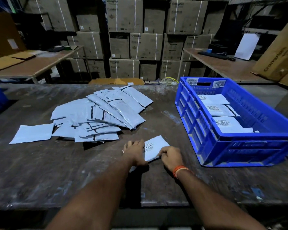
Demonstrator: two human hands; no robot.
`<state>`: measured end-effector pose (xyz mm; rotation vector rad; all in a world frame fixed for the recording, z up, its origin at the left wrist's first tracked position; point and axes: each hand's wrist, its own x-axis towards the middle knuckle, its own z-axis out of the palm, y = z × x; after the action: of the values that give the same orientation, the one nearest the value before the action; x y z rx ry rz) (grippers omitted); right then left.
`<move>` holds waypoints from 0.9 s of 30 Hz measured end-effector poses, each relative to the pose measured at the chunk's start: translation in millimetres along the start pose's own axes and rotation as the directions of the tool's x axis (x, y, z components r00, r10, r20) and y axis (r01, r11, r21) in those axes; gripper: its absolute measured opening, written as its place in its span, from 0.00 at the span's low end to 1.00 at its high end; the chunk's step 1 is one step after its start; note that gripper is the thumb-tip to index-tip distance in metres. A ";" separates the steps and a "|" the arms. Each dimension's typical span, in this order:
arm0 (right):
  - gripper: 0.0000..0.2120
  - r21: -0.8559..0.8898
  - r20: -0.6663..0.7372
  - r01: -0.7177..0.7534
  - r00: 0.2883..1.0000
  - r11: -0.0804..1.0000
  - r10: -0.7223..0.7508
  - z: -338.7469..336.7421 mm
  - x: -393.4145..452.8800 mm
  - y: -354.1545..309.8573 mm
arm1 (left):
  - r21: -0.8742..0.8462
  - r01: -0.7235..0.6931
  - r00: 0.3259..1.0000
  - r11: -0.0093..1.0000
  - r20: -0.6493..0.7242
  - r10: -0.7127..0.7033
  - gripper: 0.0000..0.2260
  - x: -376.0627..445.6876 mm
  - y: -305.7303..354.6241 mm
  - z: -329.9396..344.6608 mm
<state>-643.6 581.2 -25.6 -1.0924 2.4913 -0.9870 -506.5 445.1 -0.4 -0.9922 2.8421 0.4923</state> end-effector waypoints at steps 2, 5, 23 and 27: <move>0.11 -0.016 -0.143 0.009 0.990 1.000 -0.012 -3.1 3.0 3.2 | -0.016 -0.051 0.996 0.999 0.073 0.052 0.46 1.4 -3.0 -6.3; 0.17 -0.106 -0.276 0.134 0.948 0.985 -0.159 -0.6 9.8 7.3 | -0.151 -0.033 0.996 0.988 0.074 0.045 0.47 5.6 -4.6 -7.3; 0.31 -0.305 0.014 -0.220 0.972 0.927 0.235 2.1 26.6 -18.1 | -0.340 0.606 0.712 0.719 -0.171 -0.681 0.34 -14.6 10.8 11.8; 0.35 0.060 0.062 -0.342 0.939 0.938 0.339 1.8 34.9 -19.1 | -0.626 0.590 0.668 0.511 0.023 -0.744 0.33 -10.3 20.9 2.9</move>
<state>-656.1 545.7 -12.6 -0.6239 2.4692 -0.9208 -511.4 467.6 4.5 -2.2891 2.1406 1.2437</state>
